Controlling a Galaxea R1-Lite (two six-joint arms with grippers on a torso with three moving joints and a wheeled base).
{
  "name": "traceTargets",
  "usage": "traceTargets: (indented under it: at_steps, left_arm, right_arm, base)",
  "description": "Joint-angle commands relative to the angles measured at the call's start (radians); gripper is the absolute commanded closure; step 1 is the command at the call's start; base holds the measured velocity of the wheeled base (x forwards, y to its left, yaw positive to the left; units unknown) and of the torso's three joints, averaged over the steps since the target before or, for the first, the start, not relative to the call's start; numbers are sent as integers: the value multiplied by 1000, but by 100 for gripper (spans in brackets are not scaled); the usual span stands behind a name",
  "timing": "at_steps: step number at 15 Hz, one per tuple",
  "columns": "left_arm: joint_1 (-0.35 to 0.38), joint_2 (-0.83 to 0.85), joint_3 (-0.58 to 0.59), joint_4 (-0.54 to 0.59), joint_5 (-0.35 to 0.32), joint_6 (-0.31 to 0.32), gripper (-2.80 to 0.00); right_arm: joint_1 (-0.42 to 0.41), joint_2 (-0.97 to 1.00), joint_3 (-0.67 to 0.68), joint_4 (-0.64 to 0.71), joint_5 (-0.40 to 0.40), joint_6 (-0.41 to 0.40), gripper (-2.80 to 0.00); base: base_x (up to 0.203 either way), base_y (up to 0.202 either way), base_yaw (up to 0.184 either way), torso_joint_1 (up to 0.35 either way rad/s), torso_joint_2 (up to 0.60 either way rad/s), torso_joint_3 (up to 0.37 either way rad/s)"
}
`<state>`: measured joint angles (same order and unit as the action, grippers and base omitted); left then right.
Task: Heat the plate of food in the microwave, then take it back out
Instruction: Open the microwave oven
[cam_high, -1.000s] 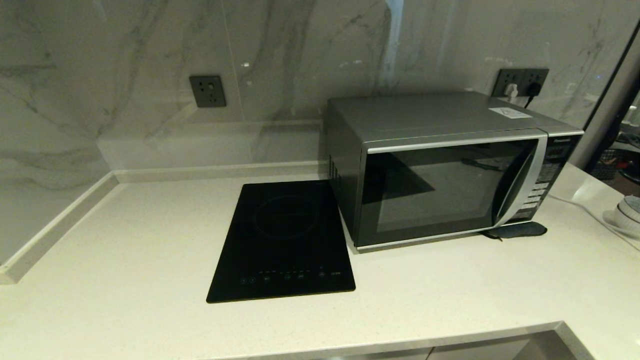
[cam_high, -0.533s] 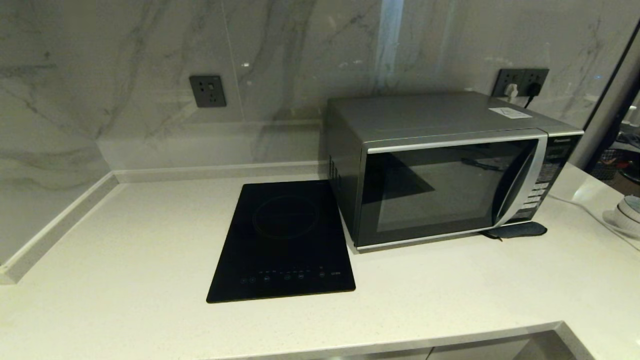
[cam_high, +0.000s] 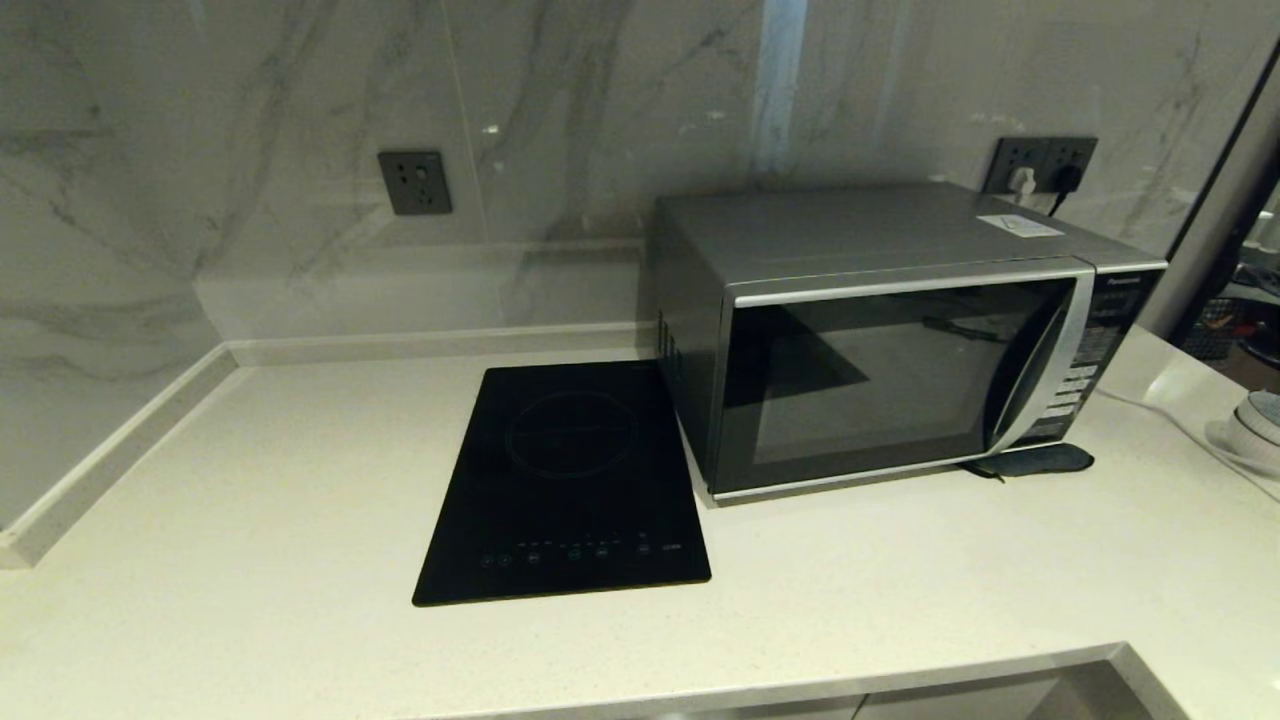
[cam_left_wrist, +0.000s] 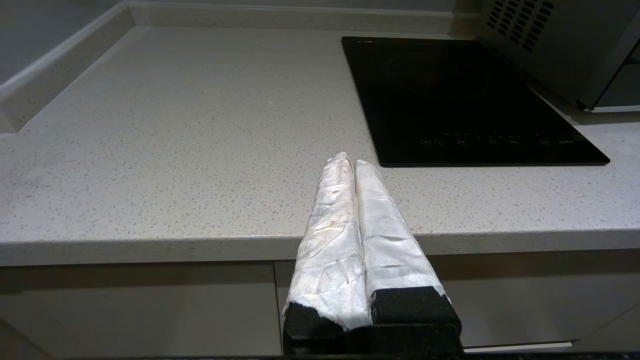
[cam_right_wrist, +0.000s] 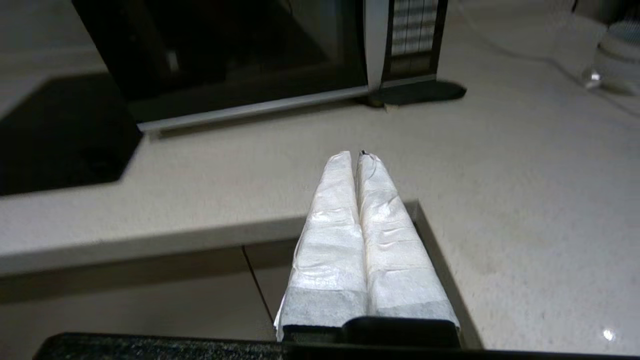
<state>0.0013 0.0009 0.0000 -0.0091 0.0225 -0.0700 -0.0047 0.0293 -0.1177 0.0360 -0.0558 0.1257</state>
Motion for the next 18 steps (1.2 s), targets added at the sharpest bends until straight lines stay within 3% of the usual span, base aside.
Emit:
traceTargets:
  at_steps: [1, 4, 6, 8, 10, 12, 15, 16, 18]
  left_arm:
    - [0, 1, 0, 0, 0, -2, 0]
    - [0, 1, 0, 0, 0, -1, 0]
    - [0, 1, 0, 0, 0, -1, 0]
    - [0, 1, 0, 0, 0, -1, 0]
    - [0, 1, 0, 0, 0, -1, 0]
    - [0, 1, 0, 0, 0, -1, 0]
    - [0, 1, 0, 0, 0, -1, 0]
    - [0, 1, 0, 0, 0, -1, 0]
    - [0, 1, 0, 0, 0, -1, 0]
  right_arm:
    - [0, 188, -230, 19, -8, 74, 0]
    - [-1, 478, -506, 38, -19, 179, 0]
    - [-1, 651, -622, 43, -61, 195, 0]
    - [-1, 825, -710, 42, -160, 164, 0]
    - [-1, 962, -763, 15, -287, 59, 0]
    - [-4, 1031, -767, -126, -378, -150, 0]
    - [-53, 1119, -728, -441, -404, -361, 0]
    - [-76, 1144, -722, -471, -406, -407, 0]
    - [-80, 1170, -718, -460, -404, -422, 0]
  base:
    - [0, 0, 0, 0, 0, 0]
    - [0, 0, 0, 0, 0, 0]
    - [0, 0, 0, 0, 0, 0]
    - [0, 0, 0, 0, 0, 0]
    - [0, 0, 0, 0, 0, 0]
    - [0, 0, 0, 0, 0, 0]
    - [0, 0, 0, 0, 0, 0]
    - [0, 0, 0, 0, 0, 0]
    - [0, 0, 0, 0, 0, 0]
